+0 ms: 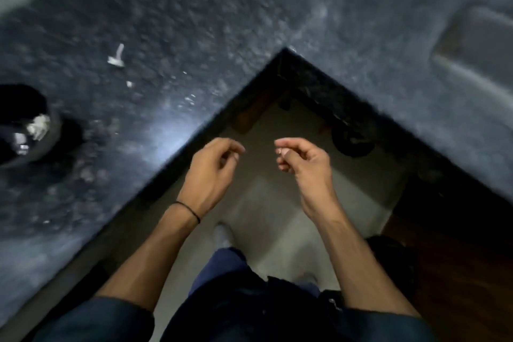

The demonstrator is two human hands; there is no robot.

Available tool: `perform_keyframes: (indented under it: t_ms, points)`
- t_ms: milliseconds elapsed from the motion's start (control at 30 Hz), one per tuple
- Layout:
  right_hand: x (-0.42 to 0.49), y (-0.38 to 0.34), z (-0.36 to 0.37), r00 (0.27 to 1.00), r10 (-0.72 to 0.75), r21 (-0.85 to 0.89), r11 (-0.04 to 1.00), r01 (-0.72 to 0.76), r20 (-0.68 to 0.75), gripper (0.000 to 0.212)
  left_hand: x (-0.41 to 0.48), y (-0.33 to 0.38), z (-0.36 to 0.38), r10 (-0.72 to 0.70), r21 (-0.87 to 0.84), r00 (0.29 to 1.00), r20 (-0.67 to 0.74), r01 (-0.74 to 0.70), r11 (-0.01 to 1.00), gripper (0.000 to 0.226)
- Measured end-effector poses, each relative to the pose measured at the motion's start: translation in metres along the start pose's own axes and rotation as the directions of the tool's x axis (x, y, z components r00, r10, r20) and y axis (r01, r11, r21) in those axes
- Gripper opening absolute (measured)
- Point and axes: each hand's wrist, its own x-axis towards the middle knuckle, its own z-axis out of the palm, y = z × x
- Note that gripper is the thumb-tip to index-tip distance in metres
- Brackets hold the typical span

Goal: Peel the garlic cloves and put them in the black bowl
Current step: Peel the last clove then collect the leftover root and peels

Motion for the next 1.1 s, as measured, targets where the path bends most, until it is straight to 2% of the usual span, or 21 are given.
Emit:
perform_keyframes:
  t_ms: [133, 333, 433, 567, 700, 833, 900, 1000, 1100]
  points:
    - [0.034, -0.038, 0.089, 0.987, -0.070, -0.073, 0.994, 0.081, 0.141, 0.033, 0.010, -0.029, -0.069, -0.120, -0.132, 0.962, -0.245, 0.089, 0.987, 0.017]
    - [0.087, -0.050, 0.186, 0.953, -0.025, -0.253, 0.962, 0.105, 0.303, 0.031, 0.036, -0.079, -0.113, -0.289, -0.236, 0.856, -0.428, 0.202, 0.950, 0.020]
    - [0.118, -0.042, 0.213, 0.920, -0.030, -0.393, 0.898, 0.197, 0.392, 0.023, 0.054, -0.096, -0.113, -0.382, -0.302, 0.808, -0.449, 0.266, 0.916, 0.019]
    - [0.160, -0.044, 0.237, 0.846, -0.078, -0.510, 0.767, 0.389, 0.527, 0.018, 0.085, -0.109, -0.108, -0.425, -0.258, 0.717, -0.552, 0.338, 0.905, 0.015]
    - [0.191, -0.052, 0.250, 0.711, -0.160, -0.479, 0.636, 0.605, 0.685, 0.015, 0.118, -0.109, -0.101, -0.452, -0.194, 0.609, -0.652, 0.442, 0.876, 0.015]
    - [0.217, -0.048, 0.262, 0.611, -0.141, -0.423, 0.602, 0.678, 0.779, 0.015, 0.139, -0.105, -0.093, -0.518, -0.199, 0.507, -0.689, 0.555, 0.808, 0.010]
    - [0.223, -0.044, 0.264, 0.578, -0.147, -0.402, 0.582, 0.707, 0.803, 0.018, 0.144, -0.103, -0.091, -0.505, -0.197, 0.464, -0.728, 0.564, 0.802, 0.005]
    - [0.226, -0.038, 0.259, 0.525, -0.193, -0.357, 0.539, 0.763, 0.829, 0.023, 0.149, -0.098, -0.089, -0.474, -0.183, 0.421, -0.774, 0.568, 0.803, 0.011]
    - [0.228, -0.036, 0.256, 0.513, -0.194, -0.348, 0.535, 0.770, 0.836, 0.023, 0.154, -0.099, -0.087, -0.488, -0.192, 0.377, -0.788, 0.602, 0.775, 0.015]
